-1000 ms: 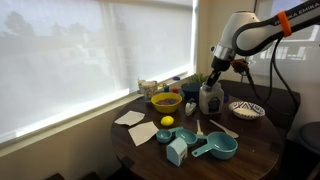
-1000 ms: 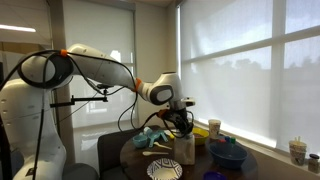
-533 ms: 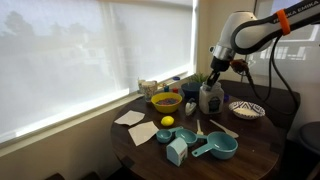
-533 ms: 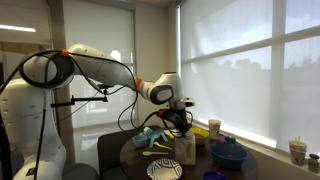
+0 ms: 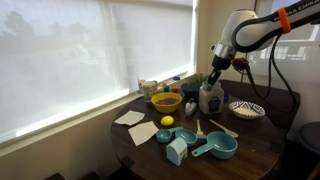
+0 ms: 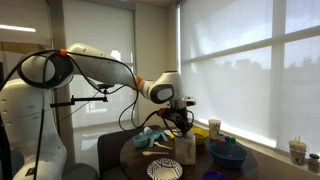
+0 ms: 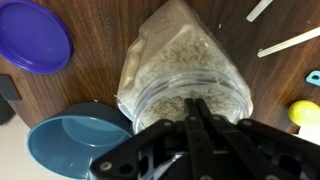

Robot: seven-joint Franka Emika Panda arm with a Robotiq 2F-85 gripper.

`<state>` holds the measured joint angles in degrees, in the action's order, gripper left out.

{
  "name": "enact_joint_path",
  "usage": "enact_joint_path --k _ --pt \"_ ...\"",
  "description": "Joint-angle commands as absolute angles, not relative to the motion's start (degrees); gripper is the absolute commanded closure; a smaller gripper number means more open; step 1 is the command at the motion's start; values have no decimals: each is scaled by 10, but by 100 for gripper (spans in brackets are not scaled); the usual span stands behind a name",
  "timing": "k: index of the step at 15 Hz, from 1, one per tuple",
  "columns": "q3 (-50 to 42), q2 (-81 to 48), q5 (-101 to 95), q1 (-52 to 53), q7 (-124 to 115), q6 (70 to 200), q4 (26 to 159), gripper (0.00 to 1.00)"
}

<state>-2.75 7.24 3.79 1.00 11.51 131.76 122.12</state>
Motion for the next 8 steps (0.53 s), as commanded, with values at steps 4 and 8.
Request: enact_joint_path --k 4,8 --pt "-31 99 38 -1 118 1290 1214 99" --pt "-31 108 42 0 120 1282 1211 99"
